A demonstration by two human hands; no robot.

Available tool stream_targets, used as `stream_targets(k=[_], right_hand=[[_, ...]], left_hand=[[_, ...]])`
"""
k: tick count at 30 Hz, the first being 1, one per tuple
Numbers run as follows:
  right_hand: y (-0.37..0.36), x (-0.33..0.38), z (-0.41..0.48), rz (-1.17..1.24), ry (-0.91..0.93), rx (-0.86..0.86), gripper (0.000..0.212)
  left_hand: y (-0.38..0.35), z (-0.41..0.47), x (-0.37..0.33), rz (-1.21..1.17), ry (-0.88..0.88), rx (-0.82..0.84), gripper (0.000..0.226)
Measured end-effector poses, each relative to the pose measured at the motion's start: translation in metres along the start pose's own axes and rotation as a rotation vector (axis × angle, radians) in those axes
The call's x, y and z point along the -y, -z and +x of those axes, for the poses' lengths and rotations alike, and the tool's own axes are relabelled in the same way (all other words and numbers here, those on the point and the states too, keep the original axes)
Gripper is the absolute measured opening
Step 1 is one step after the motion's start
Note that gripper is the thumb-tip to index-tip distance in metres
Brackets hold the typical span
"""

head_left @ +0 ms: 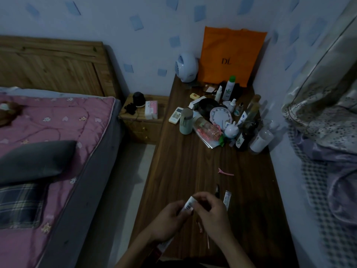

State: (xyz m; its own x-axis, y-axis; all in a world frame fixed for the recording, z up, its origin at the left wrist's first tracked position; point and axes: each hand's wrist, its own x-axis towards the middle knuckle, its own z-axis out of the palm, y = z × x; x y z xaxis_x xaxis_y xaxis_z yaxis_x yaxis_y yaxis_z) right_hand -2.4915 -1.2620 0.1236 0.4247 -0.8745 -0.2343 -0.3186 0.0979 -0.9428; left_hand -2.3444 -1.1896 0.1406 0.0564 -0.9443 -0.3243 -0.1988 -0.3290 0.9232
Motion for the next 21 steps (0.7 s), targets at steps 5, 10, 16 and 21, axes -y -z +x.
stream_targets(k=[5,10,16,21], right_hand=[[0.001,0.000,0.000,0.092,-0.021,-0.061,0.027],[0.000,-0.004,-0.002,0.271,-0.172,-0.118,0.025],[0.010,-0.007,-0.013,0.111,-0.097,-0.037,0.026],[0.016,-0.009,-0.023,0.147,-0.162,0.054,0.016]], left_hand=[[0.000,-0.004,-0.002,0.115,-0.015,0.002,0.016],[0.002,-0.008,-0.006,0.202,-0.016,0.042,0.022],[0.007,-0.012,-0.008,0.261,0.016,0.086,0.022],[0.012,-0.014,-0.015,0.398,0.018,0.115,0.023]])
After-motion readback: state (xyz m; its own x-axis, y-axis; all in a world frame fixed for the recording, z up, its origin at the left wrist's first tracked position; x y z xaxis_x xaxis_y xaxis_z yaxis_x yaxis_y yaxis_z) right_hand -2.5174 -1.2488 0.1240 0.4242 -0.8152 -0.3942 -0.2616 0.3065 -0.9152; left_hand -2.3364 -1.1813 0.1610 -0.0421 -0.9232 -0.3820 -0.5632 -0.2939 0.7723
